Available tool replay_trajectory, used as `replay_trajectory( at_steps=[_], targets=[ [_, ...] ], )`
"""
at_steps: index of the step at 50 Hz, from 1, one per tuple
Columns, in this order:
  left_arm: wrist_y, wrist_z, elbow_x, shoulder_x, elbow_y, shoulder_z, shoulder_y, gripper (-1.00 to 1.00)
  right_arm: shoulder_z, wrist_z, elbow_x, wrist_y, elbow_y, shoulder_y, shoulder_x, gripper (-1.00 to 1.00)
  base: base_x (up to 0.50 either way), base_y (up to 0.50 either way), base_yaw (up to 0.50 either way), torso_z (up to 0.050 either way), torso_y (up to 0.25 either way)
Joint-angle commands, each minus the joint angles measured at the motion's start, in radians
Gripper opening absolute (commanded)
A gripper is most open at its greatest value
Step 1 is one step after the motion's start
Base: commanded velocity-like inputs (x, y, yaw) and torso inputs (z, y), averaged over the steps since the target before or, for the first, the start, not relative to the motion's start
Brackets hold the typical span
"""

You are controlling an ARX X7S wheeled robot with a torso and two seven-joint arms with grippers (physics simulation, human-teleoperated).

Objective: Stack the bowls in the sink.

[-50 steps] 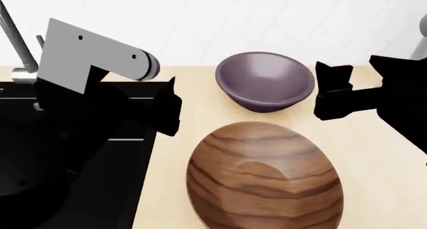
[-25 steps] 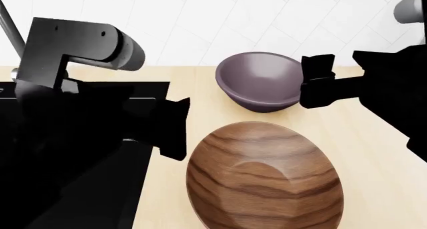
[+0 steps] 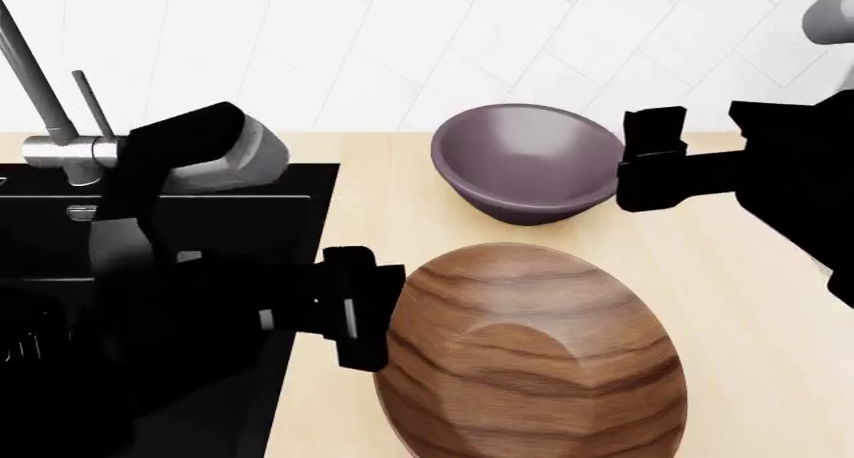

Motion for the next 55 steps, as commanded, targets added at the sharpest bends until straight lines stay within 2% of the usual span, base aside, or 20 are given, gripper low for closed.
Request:
replay_trajectory(
  at_steps=[1, 7, 16, 28, 35, 44, 55],
  targets=[
    [0.03, 0.052, 0.005, 0.016, 0.007, 0.002, 0.08, 1.0, -0.004, -0.012, -0.02, -0.001, 0.001, -0.014, 0.01, 1.0, 0.0, 0.0, 0.0, 0.0, 0.0],
    [0.039, 0.053, -0.003, 0.028, 0.014, 0.017, 0.076, 1.0, -0.007, -0.014, -0.026, -0.004, -0.001, -0.025, 0.013, 1.0, 0.0, 0.0, 0.0, 0.0, 0.0],
    [0.045, 0.044, 0.065, 0.018, -0.018, 0.022, 0.087, 1.0, -0.013, -0.027, -0.038, -0.006, 0.006, -0.023, 0.01, 1.0, 0.0, 0.0, 0.0, 0.0, 0.0],
    [-0.026, -0.019, 0.153, 0.162, -0.188, 0.227, -0.038, 1.0, -0.042, -0.049, -0.063, 0.005, 0.034, 0.013, -0.015, 1.0, 0.0, 0.0, 0.0, 0.0, 0.0],
    [-0.035, -0.038, 0.174, 0.2, -0.228, 0.292, -0.049, 1.0, -0.047, -0.038, -0.049, -0.003, 0.028, 0.02, -0.009, 1.0, 0.0, 0.0, 0.0, 0.0, 0.0],
    [-0.031, -0.016, 0.191, 0.209, -0.248, 0.33, 0.002, 1.0, -0.061, -0.009, -0.023, -0.021, 0.021, 0.04, -0.01, 1.0, 0.0, 0.0, 0.0, 0.0, 0.0],
    [-0.043, 0.014, 0.244, 0.18, -0.271, 0.346, 0.04, 1.0, -0.057, -0.018, -0.026, -0.031, 0.016, 0.037, -0.003, 1.0, 0.0, 0.0, 0.0, 0.0, 0.0]
  ],
)
